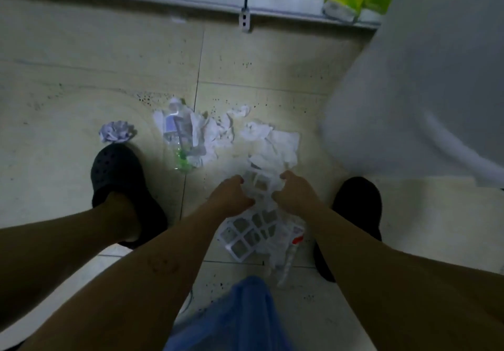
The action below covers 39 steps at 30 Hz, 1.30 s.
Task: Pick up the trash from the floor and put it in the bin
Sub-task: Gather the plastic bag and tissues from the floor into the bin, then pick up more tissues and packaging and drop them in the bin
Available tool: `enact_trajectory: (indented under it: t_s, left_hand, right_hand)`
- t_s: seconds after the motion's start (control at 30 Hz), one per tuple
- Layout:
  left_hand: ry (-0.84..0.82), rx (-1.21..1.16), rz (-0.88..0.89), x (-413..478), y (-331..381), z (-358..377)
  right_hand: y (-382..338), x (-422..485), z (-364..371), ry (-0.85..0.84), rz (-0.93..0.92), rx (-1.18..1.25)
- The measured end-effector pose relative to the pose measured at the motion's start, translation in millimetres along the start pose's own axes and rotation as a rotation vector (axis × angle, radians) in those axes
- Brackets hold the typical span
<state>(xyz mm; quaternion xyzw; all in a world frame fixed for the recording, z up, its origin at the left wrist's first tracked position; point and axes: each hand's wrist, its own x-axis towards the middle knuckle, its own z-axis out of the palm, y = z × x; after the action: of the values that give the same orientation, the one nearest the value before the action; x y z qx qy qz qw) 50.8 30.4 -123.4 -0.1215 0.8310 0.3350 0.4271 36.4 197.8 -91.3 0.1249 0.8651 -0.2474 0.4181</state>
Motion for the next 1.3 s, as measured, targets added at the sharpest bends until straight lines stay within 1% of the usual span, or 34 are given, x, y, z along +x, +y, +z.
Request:
enact_trajectory:
  t_s: [0.1, 0.2, 0.27, 0.4, 0.5, 0.57, 0.67, 0.7, 0.83, 0.9, 1.07, 1.17, 1.3]
  left_hand:
    - [0.035, -0.144, -0.108, 23, -6, 8]
    - [0.015, -0.258, -0.162, 35, -14, 16]
    - [0.036, -0.282, -0.173, 38, -17, 20]
    - [0.089, -0.322, -0.205, 34, -20, 22]
    - [0.031, -0.356, -0.206, 23, -19, 22]
    - [0.018, -0.405, -0.158, 17, -13, 22]
    - [0.027, -0.378, -0.032, 12, -2, 26]
    - [0.031, -0.361, -0.015, 11, 0, 29]
    - [0.134, -0.285, -0.052, 15, -3, 33]
    - [0.161, -0.267, -0.038, 17, -7, 33]
    - [0.274, -0.196, -0.023, 17, -10, 30]
    - [0.278, -0.189, 0.001, 11, -8, 24]
    - [0.268, -0.27, 0.002, 3, -8, 13]
  right_hand:
    - [16, 20, 10, -0.064, 0.022, -0.021]
    - [25, 29, 20, -0.112, -0.08, -0.082]
    - [25, 33, 28, -0.073, -0.119, -0.078]
    - [24, 29, 36, 0.054, -0.034, -0.036]
    - [27, 22, 39, 0.069, -0.049, 0.018]
    - [29, 19, 41, 0.088, -0.058, 0.049]
    - [29, 21, 44, 0.091, -0.104, 0.078]
    - [28, 23, 46, 0.08, -0.124, 0.087]
    - [27, 27, 51, 0.091, -0.1, 0.172]
    - [28, 28, 54, 0.098, -0.133, 0.192]
    - [23, 32, 64, 0.061, -0.217, 0.07]
    - [18, 30, 71, 0.068, -0.261, -0.027]
    - [10, 30, 76, 0.144, -0.263, -0.133]
